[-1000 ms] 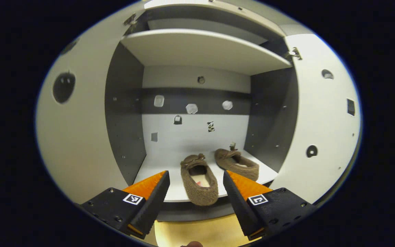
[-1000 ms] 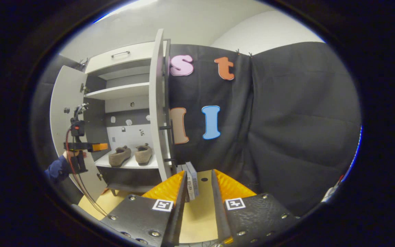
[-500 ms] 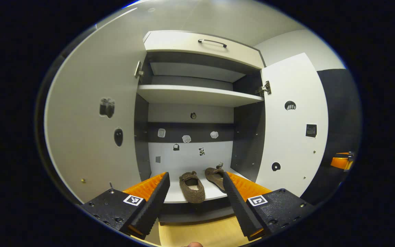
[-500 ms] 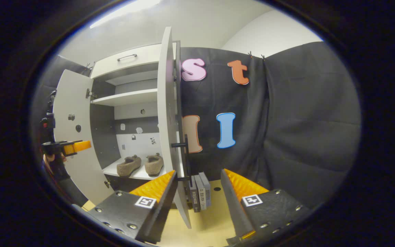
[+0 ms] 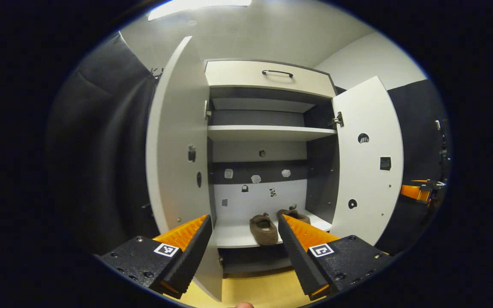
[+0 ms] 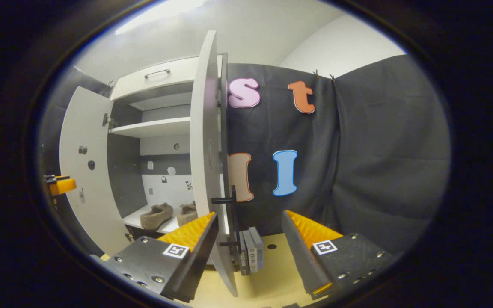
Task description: Grab one shoe with the right hand and put it into the shoe cabinet, grab the other shoe with the left hand and put it into the shoe cabinet; then close the right door with the right hand and the left door with the left hand.
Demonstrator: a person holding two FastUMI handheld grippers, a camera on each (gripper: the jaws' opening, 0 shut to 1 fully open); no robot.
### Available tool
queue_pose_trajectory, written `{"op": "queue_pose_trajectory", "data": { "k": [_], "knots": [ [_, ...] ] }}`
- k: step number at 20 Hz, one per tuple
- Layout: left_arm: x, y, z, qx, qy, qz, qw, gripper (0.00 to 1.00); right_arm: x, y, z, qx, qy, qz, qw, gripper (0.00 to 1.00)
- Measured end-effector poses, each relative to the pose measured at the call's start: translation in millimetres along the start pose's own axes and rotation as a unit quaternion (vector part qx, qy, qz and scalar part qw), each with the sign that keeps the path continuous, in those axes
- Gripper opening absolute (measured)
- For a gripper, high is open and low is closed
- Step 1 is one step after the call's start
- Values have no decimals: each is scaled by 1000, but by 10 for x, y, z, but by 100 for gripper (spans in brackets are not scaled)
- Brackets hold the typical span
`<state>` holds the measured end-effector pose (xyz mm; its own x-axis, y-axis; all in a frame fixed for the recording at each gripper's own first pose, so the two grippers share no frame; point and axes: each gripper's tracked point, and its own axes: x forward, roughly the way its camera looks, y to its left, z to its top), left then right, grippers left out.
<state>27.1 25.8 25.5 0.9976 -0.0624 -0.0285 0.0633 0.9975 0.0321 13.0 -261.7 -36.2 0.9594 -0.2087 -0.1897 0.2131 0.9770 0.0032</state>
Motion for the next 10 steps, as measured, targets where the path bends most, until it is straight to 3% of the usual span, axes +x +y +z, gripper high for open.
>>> {"op": "queue_pose_trajectory", "data": {
  "k": [5,6,7,9,10],
  "knots": [
    [-231,343,5,-8,-3,44,999,90,33,68,-4,-16,-2,5,1000,88],
    [-266,411,-9,-7,-3,53,999,90,26,80,2,-20,-4,6,1000,83],
    [-298,466,5,-6,-6,61,998,95,28,97,5,-23,-4,8,1000,88],
    [-358,543,12,-8,-11,72,997,95,21,140,9,-23,-6,14,1000,83],
    [-390,582,2,-10,-11,76,997,95,28,148,-2,-22,-6,17,1000,88]
  ]
}}
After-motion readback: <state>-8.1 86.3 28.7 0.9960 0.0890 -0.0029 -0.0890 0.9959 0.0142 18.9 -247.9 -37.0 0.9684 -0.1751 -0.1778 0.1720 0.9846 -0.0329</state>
